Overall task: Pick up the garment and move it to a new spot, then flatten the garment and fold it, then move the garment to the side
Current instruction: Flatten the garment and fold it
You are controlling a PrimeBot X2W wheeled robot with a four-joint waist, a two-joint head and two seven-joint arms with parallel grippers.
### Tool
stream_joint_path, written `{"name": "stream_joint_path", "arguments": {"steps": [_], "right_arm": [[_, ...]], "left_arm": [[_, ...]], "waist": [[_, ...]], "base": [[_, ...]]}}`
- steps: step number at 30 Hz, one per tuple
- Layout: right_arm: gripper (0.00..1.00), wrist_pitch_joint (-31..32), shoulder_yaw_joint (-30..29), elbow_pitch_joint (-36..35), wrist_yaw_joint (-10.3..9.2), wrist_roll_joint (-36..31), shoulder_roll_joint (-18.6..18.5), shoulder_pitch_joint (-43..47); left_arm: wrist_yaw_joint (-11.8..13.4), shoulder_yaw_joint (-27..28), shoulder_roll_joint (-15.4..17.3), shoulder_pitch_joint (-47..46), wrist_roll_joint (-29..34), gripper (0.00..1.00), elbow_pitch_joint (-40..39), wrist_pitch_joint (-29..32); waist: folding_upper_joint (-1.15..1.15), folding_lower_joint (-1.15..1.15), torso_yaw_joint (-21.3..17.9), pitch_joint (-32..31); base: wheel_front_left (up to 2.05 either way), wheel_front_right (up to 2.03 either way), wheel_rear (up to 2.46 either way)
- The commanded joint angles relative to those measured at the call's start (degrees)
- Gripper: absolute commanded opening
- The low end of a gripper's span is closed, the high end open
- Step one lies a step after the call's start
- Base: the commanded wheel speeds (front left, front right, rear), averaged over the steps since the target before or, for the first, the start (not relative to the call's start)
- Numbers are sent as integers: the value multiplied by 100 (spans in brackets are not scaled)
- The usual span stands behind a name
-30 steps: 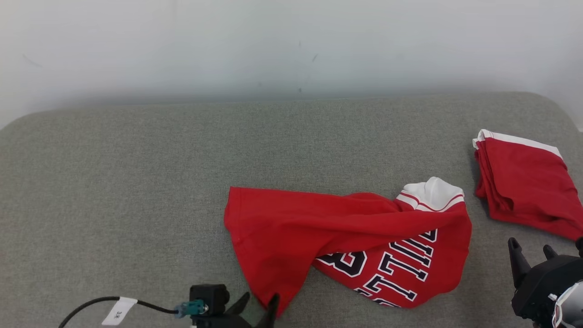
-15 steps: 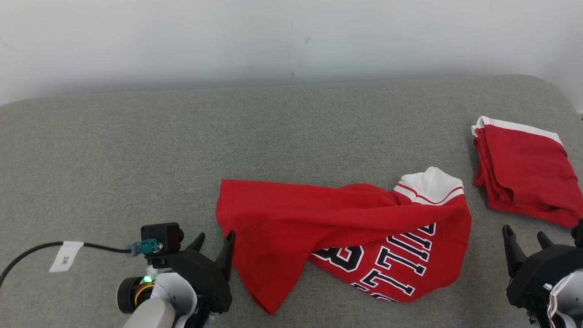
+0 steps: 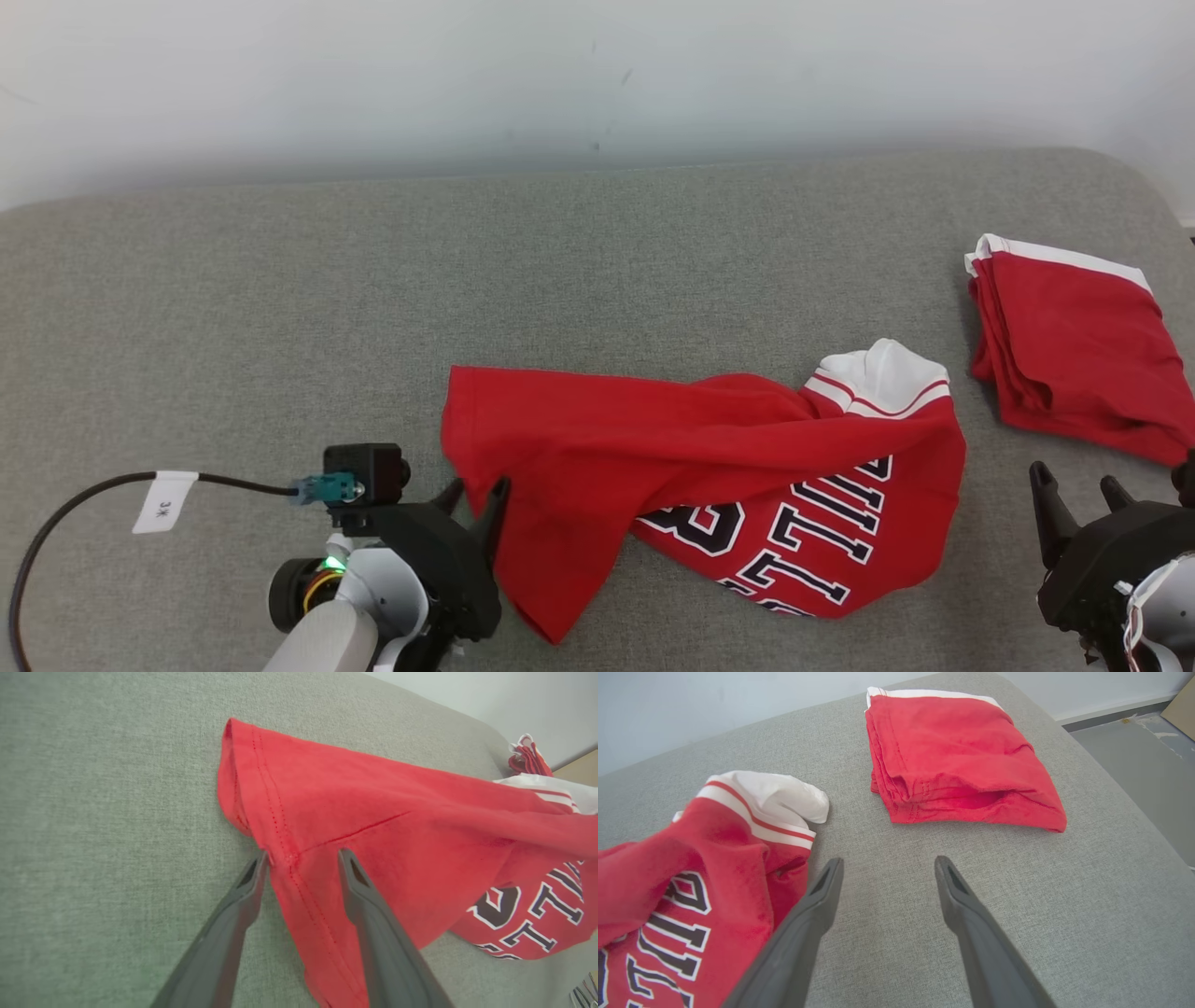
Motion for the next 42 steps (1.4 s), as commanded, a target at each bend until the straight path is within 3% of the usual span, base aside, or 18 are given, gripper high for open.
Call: {"name": "stream_joint_path", "arguments": {"steps": [1,6,11,13,15,16,18,21,23,24,35,42], "right_arm": [[100,-8,6,-9,-12,31,0,14],[100,-3,69,-4,-12,51,0,-21],[100,-5,32,4,-12,27,1,16],[100,2,33,12,-12,41,0,20],[100,11,35,17,-12,53,0,27],[100,17,40,21,-12,59,1,25],[100,22,50,22,-12,72,0,22],[100,20,56,8,-12,92,0,38],[100,32,47,-5,-12,86,1,49],[100,39,48,-12,-12,86,1,54],[100,246,115,31,-12,-413,-2,-692],[100,290,-185,1078,-12,-1197,-42,-1893]], "left_arm": [[6,-14,-14,40,-45,75,-29,27],[89,-52,3,78,-33,74,-33,114],[208,-48,52,-7,63,94,34,84],[166,-24,3,-4,-44,77,27,104],[160,-20,13,-9,-68,72,27,120],[163,-19,24,-12,-73,51,28,122],[162,-29,21,-1,-90,42,23,140],[150,-34,19,0,-93,39,-4,91],[132,-39,31,-5,-93,7,-17,69],[125,-40,38,-8,-95,0,-18,73],[270,-7,178,189,12,0,-219,-82],[408,-2,286,254,124,0,-368,-191]], "waist": [[0,0,4,-4],[0,0,-16,-7],[0,0,-42,2],[0,0,-57,4],[0,0,-66,6],[0,0,-71,4],[0,0,-81,2],[0,0,-81,-9],[0,0,-78,-18],[0,0,-77,-22],[0,0,-102,118],[0,0,64,478]], "base": [[0,0,0],[0,0,0],[0,0,0],[0,0,0],[0,0,0],[0,0,0],[0,0,0],[0,0,0],[0,0,0],[0,0,0],[0,0,0],[0,0,0]]}}
